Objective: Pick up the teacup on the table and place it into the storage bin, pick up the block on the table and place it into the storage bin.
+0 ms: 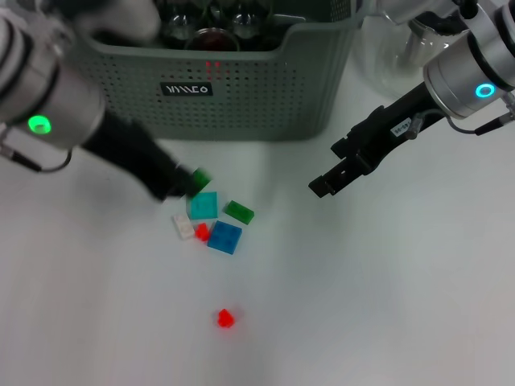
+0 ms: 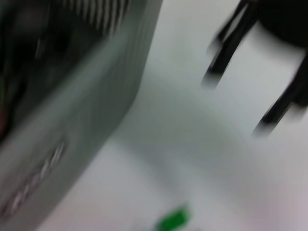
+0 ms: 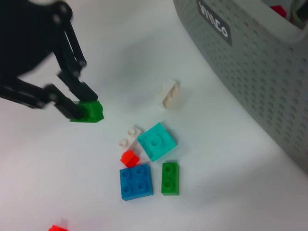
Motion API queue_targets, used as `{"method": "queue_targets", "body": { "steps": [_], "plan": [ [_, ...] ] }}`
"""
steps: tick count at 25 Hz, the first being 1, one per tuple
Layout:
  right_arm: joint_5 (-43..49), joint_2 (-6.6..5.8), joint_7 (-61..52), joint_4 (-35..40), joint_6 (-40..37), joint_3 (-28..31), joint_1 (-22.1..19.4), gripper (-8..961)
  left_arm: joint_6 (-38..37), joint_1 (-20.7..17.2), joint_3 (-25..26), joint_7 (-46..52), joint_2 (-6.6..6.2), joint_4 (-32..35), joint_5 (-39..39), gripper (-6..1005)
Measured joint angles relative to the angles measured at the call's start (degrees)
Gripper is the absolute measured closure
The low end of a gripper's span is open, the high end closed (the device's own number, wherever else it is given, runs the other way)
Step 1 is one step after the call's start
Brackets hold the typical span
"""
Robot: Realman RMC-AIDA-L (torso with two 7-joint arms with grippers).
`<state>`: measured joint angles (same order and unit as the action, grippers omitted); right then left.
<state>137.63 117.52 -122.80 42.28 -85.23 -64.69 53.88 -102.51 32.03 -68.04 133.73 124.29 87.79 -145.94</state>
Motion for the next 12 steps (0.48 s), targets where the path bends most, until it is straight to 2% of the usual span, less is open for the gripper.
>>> {"method": "queue_targets", "body": {
  "steps": [3,6,9,12],
  "plan": [
    [0.00,0.19,-0.02,0.00,-0.15,-0.21,0.20,6,-2.81,2.39,7.71,-0.16,-0.42,1.38,8.32,869],
    [0.01,0.38,-0.13,0.00,-0.30,-0.38,0.40,6,-2.70,5.71,12.95,-0.08,-0.93,1.46,12.45,869],
    [0.00,0.48,-0.41,0.03,-0.43,-0.44,0.68,7,1.08,11.01,17.55,0.77,-2.42,-0.69,14.25,870],
    [-0.02,0.60,-0.48,0.01,-0.51,-0.45,0.82,7,8.65,16.20,18.37,2.78,-5.38,-6.93,13.14,870]
  ]
}}
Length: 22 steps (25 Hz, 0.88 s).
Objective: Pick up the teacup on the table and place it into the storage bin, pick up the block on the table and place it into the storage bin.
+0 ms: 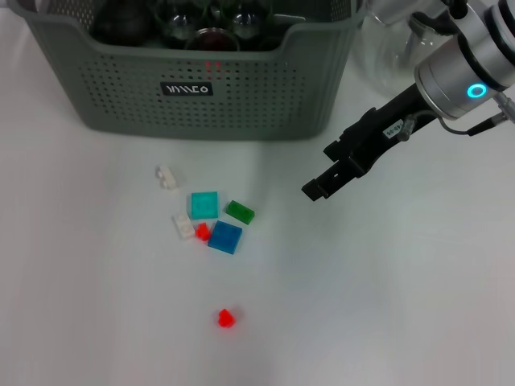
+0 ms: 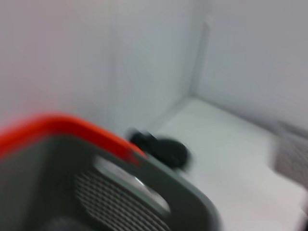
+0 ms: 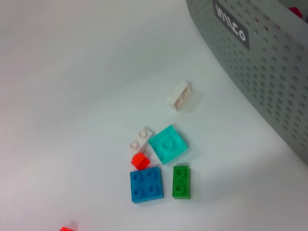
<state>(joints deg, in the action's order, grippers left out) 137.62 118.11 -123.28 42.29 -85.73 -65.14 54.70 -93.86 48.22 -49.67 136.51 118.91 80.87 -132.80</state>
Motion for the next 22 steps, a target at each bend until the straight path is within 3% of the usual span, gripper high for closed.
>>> {"method": "queue_targets", "body": {
  "steps": [3,5,9,13,18,22],
  "plan": [
    [0.03,0.25,0.03,-0.01,-0.05,-0.02,0.06,7,9.64,4.49,-1.35,2.22,-3.04,-9.76,-3.21,870],
    [0.02,0.37,0.09,-0.01,-0.07,-0.11,0.12,7,16.19,7.49,-1.96,3.10,-4.35,-16.89,-6.49,870],
    [0.02,0.39,0.13,0.17,-0.07,-0.17,0.14,7,27.58,13.01,-2.28,4.96,-5.53,-29.47,-13.47,869],
    [0.02,0.38,0.21,0.23,-0.15,-0.30,0.14,7,33.64,15.89,-2.77,7.40,-5.00,-35.48,-20.35,840],
    [0.02,0.29,0.55,0.32,-0.20,-0.45,-0.03,7,37.62,16.09,-4.82,8.22,-2.03,-36.49,-28.44,793],
    [0.02,0.27,0.61,0.33,-0.22,-0.53,-0.01,6,39.42,15.90,-6.30,8.72,-1.22,-37.46,-30.67,738]
  ]
}}
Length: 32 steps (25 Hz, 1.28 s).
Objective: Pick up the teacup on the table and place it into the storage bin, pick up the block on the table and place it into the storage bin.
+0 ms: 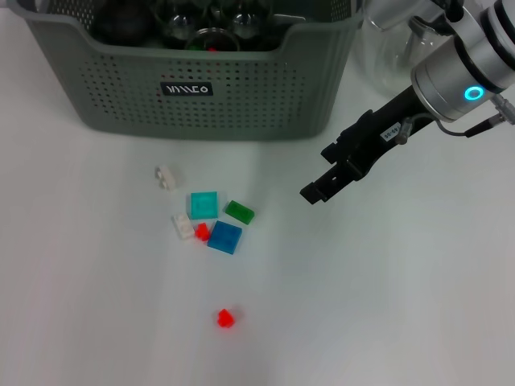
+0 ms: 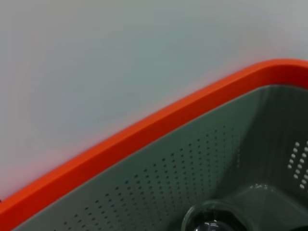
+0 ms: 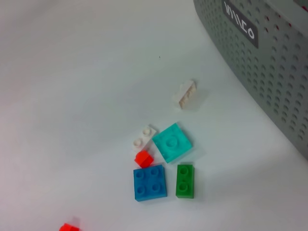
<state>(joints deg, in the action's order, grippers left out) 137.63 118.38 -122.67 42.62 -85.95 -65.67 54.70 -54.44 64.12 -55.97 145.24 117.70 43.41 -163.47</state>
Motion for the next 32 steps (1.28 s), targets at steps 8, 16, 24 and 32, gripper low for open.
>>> {"method": "queue_targets", "body": {
  "steps": [8,16,24,32],
  "plan": [
    [-0.01,0.00,0.07,0.09,0.05,-0.07,-0.12,6,-6.08,-7.05,1.55,-1.02,0.94,17.47,8.79,526],
    [0.00,-0.23,0.06,0.08,-0.02,-0.07,-0.16,6,-26.76,-22.31,5.77,-9.63,1.37,47.05,42.79,297],
    [0.00,-0.26,-0.39,0.05,-0.03,-0.07,-0.06,5,-46.73,-28.53,10.58,-11.71,3.25,57.63,56.57,260],
    [0.01,-0.43,-0.64,-0.16,-0.10,-0.07,-0.45,5,-54.76,-36.18,-1.74,-10.36,4.95,63.34,40.97,114]
  ]
}}
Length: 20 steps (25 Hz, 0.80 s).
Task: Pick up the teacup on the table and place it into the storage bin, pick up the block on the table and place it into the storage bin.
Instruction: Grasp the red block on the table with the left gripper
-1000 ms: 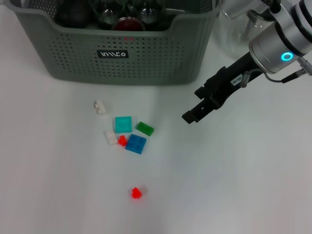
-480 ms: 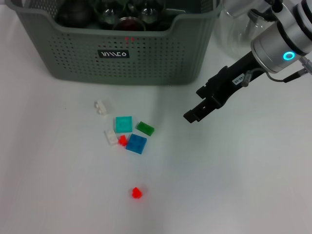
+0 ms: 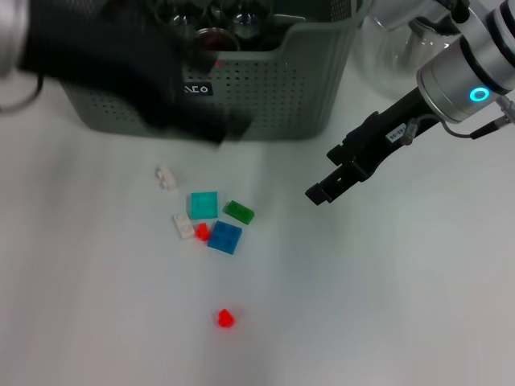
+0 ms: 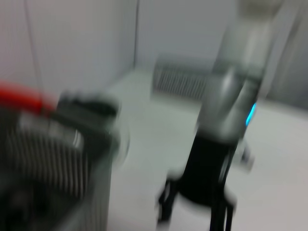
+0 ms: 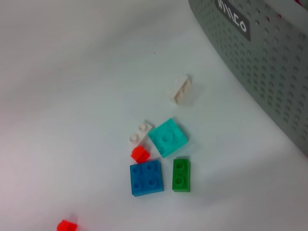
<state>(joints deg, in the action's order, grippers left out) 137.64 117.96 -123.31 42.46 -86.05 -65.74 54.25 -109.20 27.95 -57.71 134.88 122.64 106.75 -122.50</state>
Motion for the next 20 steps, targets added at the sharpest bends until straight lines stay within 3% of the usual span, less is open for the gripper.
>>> {"method": "queue_targets", "body": {
  "steps": [3,6,13,20],
  "plan": [
    [-0.01,-0.06,0.00,0.16,0.00,0.03,-0.02,5,-0.29,-2.25,-8.75,0.64,1.81,0.09,-11.09,109],
    [0.00,-0.35,0.00,0.40,0.00,0.27,-0.01,6,-0.40,-2.64,-17.82,3.87,2.11,-3.31,-17.87,109],
    [0.00,-0.64,0.00,0.25,0.04,0.35,0.17,6,-0.24,-0.12,-29.35,10.93,2.14,-10.52,-19.96,110],
    [0.00,-0.62,0.00,0.18,0.31,0.35,-0.04,5,2.62,2.49,-39.56,10.90,2.16,-17.99,-23.74,111]
  ]
}}
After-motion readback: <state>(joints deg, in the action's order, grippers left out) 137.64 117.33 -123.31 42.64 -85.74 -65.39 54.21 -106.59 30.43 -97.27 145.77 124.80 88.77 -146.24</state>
